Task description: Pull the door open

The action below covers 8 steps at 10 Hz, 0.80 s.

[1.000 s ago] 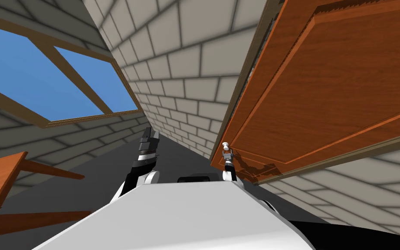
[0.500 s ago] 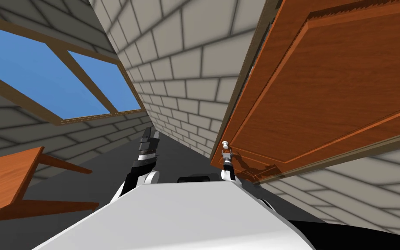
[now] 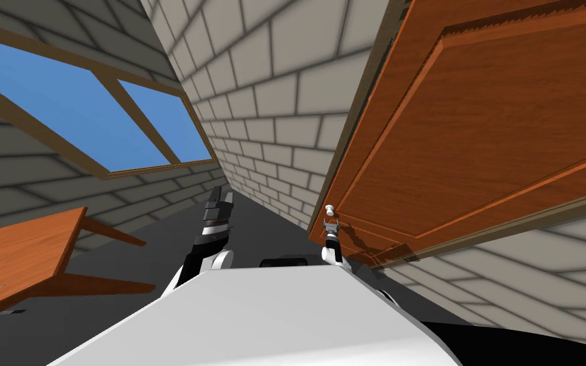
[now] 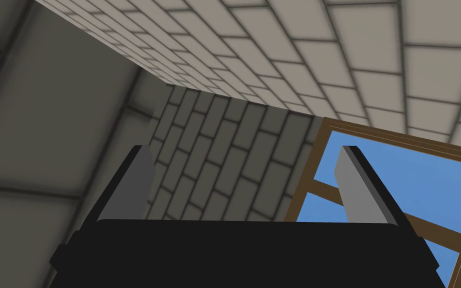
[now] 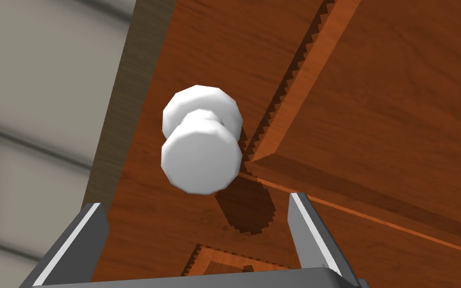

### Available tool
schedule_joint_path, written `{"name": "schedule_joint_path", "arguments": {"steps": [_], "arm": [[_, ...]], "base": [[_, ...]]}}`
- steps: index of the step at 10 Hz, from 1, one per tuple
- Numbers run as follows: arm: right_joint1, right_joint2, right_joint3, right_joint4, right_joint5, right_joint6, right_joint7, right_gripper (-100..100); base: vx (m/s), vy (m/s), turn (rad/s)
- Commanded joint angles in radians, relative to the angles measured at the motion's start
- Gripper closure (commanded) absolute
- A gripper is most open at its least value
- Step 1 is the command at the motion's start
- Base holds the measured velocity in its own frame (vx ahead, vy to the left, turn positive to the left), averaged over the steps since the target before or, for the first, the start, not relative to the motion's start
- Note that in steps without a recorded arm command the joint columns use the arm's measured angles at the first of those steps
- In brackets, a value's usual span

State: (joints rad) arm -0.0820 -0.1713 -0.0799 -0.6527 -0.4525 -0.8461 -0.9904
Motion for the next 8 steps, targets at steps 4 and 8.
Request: {"name": "schedule_joint_path", "arguments": {"steps": [4, 8], "arm": [[-0.006, 0.017, 0.013, -0.011, -0.048, 0.009, -0.126, -100], [-0.011, 0.03, 0.023, -0.019, -0.084, 0.016, -0.22, -100]], "base": [[-0.065, -0.01, 0.041], [-0.066, -0.015, 0.037]]}}
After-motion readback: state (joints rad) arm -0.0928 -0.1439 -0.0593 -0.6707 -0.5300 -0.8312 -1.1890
